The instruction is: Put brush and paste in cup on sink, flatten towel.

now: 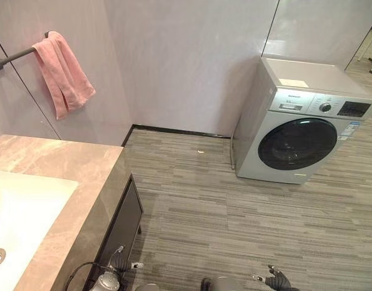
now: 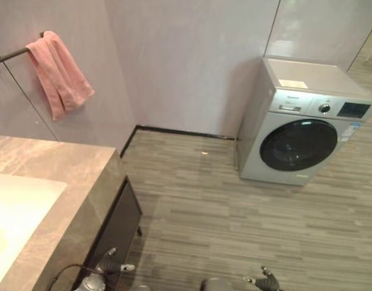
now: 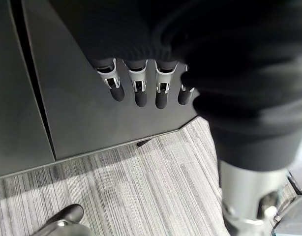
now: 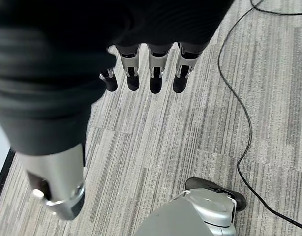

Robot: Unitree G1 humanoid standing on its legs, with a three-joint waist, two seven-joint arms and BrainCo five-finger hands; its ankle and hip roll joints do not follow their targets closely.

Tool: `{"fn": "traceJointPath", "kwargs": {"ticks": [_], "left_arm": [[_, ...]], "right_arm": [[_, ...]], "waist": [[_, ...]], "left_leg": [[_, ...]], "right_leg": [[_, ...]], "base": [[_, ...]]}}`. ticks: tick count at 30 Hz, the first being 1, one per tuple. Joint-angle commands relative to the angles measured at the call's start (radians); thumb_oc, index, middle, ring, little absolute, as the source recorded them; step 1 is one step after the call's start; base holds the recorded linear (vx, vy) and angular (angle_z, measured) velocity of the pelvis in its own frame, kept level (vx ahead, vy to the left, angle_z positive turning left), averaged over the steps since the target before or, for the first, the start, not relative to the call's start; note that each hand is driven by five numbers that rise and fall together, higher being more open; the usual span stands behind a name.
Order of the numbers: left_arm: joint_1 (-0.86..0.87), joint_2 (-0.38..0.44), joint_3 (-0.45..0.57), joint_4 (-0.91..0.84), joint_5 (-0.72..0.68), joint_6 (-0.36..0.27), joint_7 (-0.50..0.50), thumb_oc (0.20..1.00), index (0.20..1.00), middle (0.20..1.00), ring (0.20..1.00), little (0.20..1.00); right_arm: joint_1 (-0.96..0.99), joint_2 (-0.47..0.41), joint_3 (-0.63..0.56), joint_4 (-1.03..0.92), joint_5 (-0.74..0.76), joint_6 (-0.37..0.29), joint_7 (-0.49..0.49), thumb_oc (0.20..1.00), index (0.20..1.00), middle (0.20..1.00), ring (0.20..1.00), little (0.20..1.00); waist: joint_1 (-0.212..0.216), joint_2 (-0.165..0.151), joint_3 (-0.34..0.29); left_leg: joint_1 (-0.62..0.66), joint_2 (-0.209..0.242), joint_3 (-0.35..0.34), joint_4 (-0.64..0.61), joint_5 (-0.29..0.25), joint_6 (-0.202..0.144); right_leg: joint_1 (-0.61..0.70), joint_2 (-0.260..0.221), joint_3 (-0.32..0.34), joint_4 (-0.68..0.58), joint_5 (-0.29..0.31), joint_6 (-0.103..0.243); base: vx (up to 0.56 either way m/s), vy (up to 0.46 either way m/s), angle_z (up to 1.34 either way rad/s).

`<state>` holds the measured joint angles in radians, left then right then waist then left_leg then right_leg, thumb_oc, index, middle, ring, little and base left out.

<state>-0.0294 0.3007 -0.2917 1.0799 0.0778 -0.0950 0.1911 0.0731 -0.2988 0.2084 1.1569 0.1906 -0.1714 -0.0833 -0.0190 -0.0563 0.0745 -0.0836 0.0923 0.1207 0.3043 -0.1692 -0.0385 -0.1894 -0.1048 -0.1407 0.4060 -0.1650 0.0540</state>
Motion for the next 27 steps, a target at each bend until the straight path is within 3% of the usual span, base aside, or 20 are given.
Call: {"fn": "traceJointPath", "kwargs": {"ticks": [1, 3, 8, 9, 10, 13, 16, 18, 21, 23, 25, 26, 27], "left_arm": [[-0.026, 0.004, -0.003, -0.021, -0.016, -0.042, 0.007, 1.000, 1.000, 1.000, 1.000, 1.000], [-0.035, -0.013, -0.032, 0.032, 0.028, -0.043, 0.005, 1.000, 1.000, 1.000, 1.000, 1.000], [-0.027, -0.010, -0.063, 0.028, 0.094, -0.046, 0.012, 1.000, 1.000, 1.000, 1.000, 1.000], [-0.030, -0.005, -0.076, 0.021, 0.125, -0.043, 0.020, 1.000, 1.000, 1.000, 1.000, 1.000], [-0.029, 0.018, -0.093, -0.005, 0.176, -0.043, 0.039, 1.000, 1.000, 1.000, 1.000, 1.000], [-0.018, 0.029, -0.103, -0.017, 0.218, -0.041, 0.046, 1.000, 1.000, 1.000, 1.000, 1.000], [-0.021, 0.030, -0.099, 0.007, 0.240, -0.035, 0.060, 1.000, 1.000, 1.000, 1.000, 1.000], [-0.030, 0.022, -0.094, 0.027, 0.242, -0.036, 0.068, 1.000, 1.000, 1.000, 1.000, 1.000], [-0.041, 0.019, -0.100, 0.024, 0.256, -0.035, 0.076, 1.000, 1.000, 1.000, 1.000, 1.000], [-0.061, 0.013, -0.115, 0.017, 0.264, -0.027, 0.087, 1.000, 1.000, 1.000, 1.000, 1.000], [-0.069, 0.007, -0.115, 0.022, 0.257, -0.025, 0.092, 1.000, 1.000, 1.000, 1.000, 1.000], [-0.072, -0.003, -0.115, 0.037, 0.249, -0.027, 0.092, 1.000, 1.000, 1.000, 1.000, 1.000], [-0.076, 0.001, -0.128, 0.035, 0.255, -0.026, 0.086, 1.000, 1.000, 1.000, 1.000, 1.000]], "right_arm": [[-0.057, -0.034, 0.006, -0.007, -0.012, -0.017, -0.007, 1.000, 1.000, 1.000, 1.000, 1.000], [-0.083, -0.027, 0.018, 0.020, -0.053, -0.012, -0.025, 1.000, 1.000, 1.000, 1.000, 1.000], [-0.074, -0.025, 0.040, -0.056, -0.079, -0.017, -0.035, 1.000, 1.000, 1.000, 1.000, 1.000], [-0.075, -0.025, 0.047, -0.082, -0.079, -0.020, -0.035, 1.000, 1.000, 1.000, 1.000, 1.000], [-0.072, -0.025, 0.061, -0.142, -0.089, -0.025, -0.036, 1.000, 1.000, 1.000, 1.000, 1.000], [-0.062, -0.026, 0.071, -0.209, -0.093, -0.032, -0.037, 1.000, 1.000, 1.000, 1.000, 1.000], [-0.043, -0.033, 0.084, -0.267, -0.104, -0.039, -0.034, 1.000, 1.000, 1.000, 1.000, 1.000], [-0.034, -0.040, 0.091, -0.280, -0.132, -0.042, -0.045, 1.000, 1.000, 1.000, 1.000, 1.000], [-0.039, -0.045, 0.100, -0.278, -0.153, -0.039, -0.054, 1.000, 1.000, 1.000, 1.000, 1.000], [-0.040, -0.042, 0.086, -0.250, -0.119, -0.036, -0.060, 1.000, 1.000, 1.000, 1.000, 1.000], [-0.045, -0.041, 0.088, -0.233, -0.117, -0.034, -0.064, 1.000, 1.000, 1.000, 1.000, 1.000], [-0.047, -0.055, 0.105, -0.209, -0.140, -0.033, -0.059, 1.000, 1.000, 1.000, 1.000, 1.000], [-0.043, -0.066, 0.105, -0.201, -0.151, -0.034, -0.061, 1.000, 1.000, 1.000, 1.000, 1.000]], "waist": [[-0.007, 0.002, 0.002], [-0.007, 0.010, -0.005], [-0.015, 0.022, -0.005], [-0.018, 0.022, 0.014], [-0.024, 0.031, 0.040], [-0.032, 0.037, 0.051], [-0.050, 0.035, 0.051], [-0.066, 0.027, 0.039], [-0.073, 0.022, 0.039], [-0.092, 0.022, 0.028], [-0.093, 0.020, 0.021], [-0.088, 0.029, 0.004], [-0.085, 0.021, 0.008]], "left_leg": [[0.039, -0.055, 0.014, 0.001, 0.051, 0.041], [0.075, -0.077, 0.022, -0.068, 0.065, 0.051], [0.110, -0.105, 0.032, -0.136, 0.083, 0.068], [0.127, -0.120, 0.041, -0.145, 0.079, 0.084], [0.139, -0.115, 0.045, -0.153, 0.085, 0.095], [0.171, -0.115, 0.056, -0.176, 0.090, 0.097], [0.201, -0.122, 0.060, -0.207, 0.093, 0.091], [0.230, -0.126, 0.055, -0.227, 0.072, 0.074], [0.249, -0.122, 0.049, -0.216, 0.055, 0.063], [0.279, -0.103, 0.019, -0.189, 0.030, 0.044], [0.279, -0.098, 0.009, -0.179, 0.033, 0.041], [0.274, -0.064, -0.017, -0.113, 0.092, 0.008], [0.187, -0.017, -0.030, 0.069, 0.218, -0.032]], "right_leg": [[0.134, -0.005, -0.002, -0.106, 0.111, 0.054], [0.155, -0.010, 0.023, -0.150, 0.149, 0.070], [0.121, -0.025, 0.072, -0.109, 0.208, 0.094], [0.070, -0.034, 0.099, -0.015, 0.304, 0.115], [0.003, -0.028, 0.097, 0.089, 0.356, 0.117], [-0.058, -0.023, 0.069, 0.123, 0.352, 0.120], [-0.106, -0.023, 0.031, 0.039, 0.359, 0.124], [-0.114, -0.063, 0.004, -0.139, 0.387, 0.131], [-0.109, -0.063, 0.008, -0.198, 0.401, 0.135], [-0.099, -0.010, 0.056, -0.187, 0.344, 0.117], [-0.105, 0.009, 0.064, -0.168, 0.322, 0.102], [-0.069, 0.047, 0.035, -0.164, 0.261, 0.066], [-0.019, 0.065, 0.017, -0.193, 0.240, 0.032]], "base": [[0.07, 0.082, 0.03], [0.12, 0.179, 0.03], [0.06, 0.150, -0.26], [-0.01, 0.171, -0.25], [-0.01, 0.171, -0.48], [0.08, 0.105, -0.52], [0.15, 0.014, -0.34], [0.29, -0.088, 0.04], [0.24, -0.080, 0.04], [0.36, -0.134, 0.05], [0.32, -0.165, 0.73], [0.61, -0.419, 0.85], [0.52, -0.374, 0.48]]}}
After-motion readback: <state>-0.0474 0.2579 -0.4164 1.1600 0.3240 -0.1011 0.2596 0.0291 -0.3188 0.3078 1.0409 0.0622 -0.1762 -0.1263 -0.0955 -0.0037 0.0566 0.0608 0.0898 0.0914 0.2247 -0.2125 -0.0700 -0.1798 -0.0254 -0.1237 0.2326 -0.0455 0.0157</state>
